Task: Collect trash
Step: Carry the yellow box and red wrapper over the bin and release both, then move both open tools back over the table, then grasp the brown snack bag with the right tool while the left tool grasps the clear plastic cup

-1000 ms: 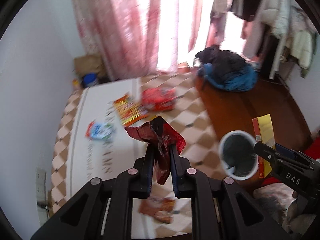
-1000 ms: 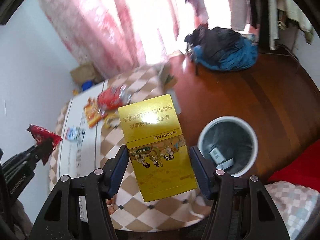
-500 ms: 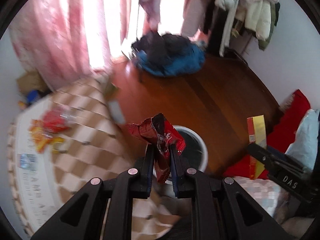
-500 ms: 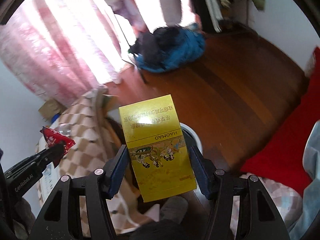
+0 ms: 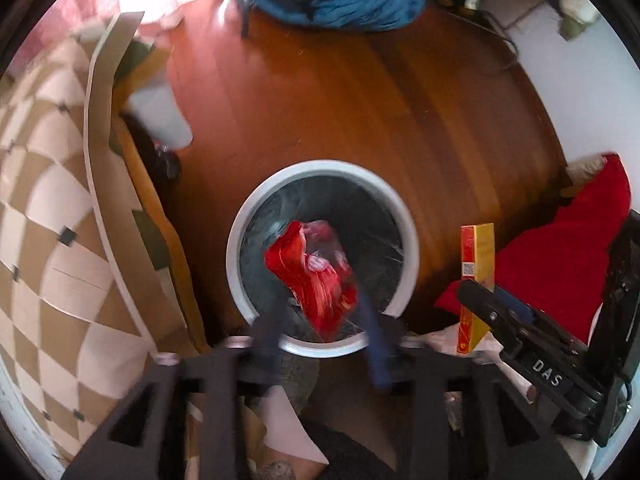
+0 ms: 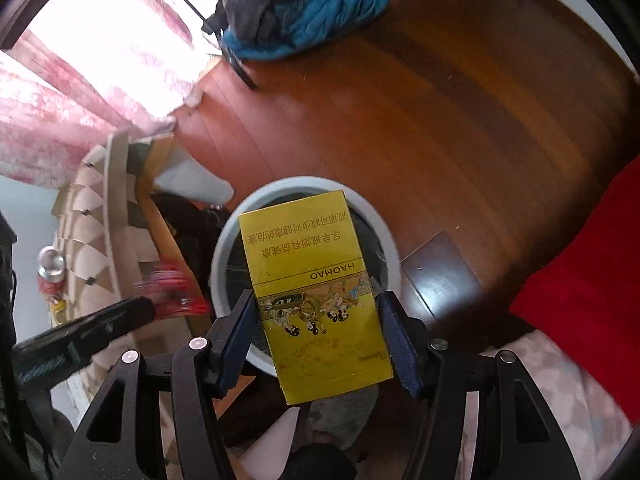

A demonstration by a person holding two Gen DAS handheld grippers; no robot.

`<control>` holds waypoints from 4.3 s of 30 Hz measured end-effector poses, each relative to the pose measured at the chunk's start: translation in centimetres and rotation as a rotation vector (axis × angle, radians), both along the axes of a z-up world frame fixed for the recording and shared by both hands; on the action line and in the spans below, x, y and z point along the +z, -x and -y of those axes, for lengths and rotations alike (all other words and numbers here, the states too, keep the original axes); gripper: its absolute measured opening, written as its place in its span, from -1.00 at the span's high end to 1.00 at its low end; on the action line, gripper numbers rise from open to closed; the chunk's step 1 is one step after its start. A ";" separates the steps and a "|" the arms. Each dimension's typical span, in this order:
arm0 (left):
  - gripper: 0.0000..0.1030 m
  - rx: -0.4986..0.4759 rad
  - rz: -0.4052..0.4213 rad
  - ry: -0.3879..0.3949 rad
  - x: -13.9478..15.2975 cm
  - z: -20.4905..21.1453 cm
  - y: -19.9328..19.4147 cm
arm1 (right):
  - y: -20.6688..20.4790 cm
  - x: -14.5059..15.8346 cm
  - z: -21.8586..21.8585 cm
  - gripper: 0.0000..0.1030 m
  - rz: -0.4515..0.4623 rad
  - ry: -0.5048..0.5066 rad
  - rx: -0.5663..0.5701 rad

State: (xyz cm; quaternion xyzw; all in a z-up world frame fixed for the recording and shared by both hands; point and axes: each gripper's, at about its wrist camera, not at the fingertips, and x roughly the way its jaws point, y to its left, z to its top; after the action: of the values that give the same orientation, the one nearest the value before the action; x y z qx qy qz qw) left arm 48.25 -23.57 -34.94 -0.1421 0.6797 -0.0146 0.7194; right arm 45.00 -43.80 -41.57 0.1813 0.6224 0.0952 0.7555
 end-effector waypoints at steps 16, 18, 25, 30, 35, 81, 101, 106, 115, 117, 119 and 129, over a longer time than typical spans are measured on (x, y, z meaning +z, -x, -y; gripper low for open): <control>-0.89 0.008 -0.032 -0.213 -2.0 -0.7 2.8 | -1.8 -3.9 -2.0 -1.00 -0.037 0.088 0.080; -0.89 0.004 -0.024 -0.235 -1.8 -0.6 2.8 | -0.9 -3.4 -1.7 -1.00 -0.031 0.127 0.076; -0.89 -0.006 0.009 -0.282 -0.7 -0.6 3.6 | 1.4 -1.7 -1.2 -1.00 -0.022 0.199 0.065; -0.89 0.000 0.033 -0.285 0.6 -0.7 4.5 | 2.4 0.2 -1.0 -1.00 -0.002 0.212 0.063; -0.89 0.006 0.067 -0.287 2.4 -0.6 5.3 | 3.6 2.6 -1.0 -1.00 0.024 0.214 0.056; -0.89 0.522 -0.003 -0.444 5.1 -28.1 40.6 | 25.7 9.1 -36.1 -0.75 -0.005 -0.025 0.452; -0.89 0.494 0.004 -0.361 4.0 -28.1 37.8 | 24.2 8.6 -38.9 0.57 0.102 0.108 0.511; -0.86 0.538 0.060 -0.236 4.8 -28.8 35.4 | 21.2 9.7 -36.0 0.57 0.133 0.138 0.447; -0.37 0.503 0.073 -0.172 2.7 -28.4 31.3 | 17.8 8.0 -34.5 0.57 0.075 0.156 0.416; -0.12 0.491 0.067 -0.177 2.4 -28.4 30.7 | 17.8 7.8 -34.5 0.57 0.072 0.152 0.412; -0.04 0.483 0.063 -0.180 2.2 -28.4 30.4 | 17.9 7.6 -34.6 0.57 0.069 0.148 0.406; 0.25 0.459 0.101 -0.241 2.9 -27.5 30.3 | 18.2 7.9 -34.9 0.57 0.082 0.147 0.413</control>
State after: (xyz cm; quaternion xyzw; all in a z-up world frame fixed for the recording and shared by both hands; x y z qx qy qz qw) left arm 17.93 3.95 -32.06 -0.2052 0.5898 0.2230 0.7485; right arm 26.84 -8.90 -33.66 -0.0095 0.6205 0.2097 0.7556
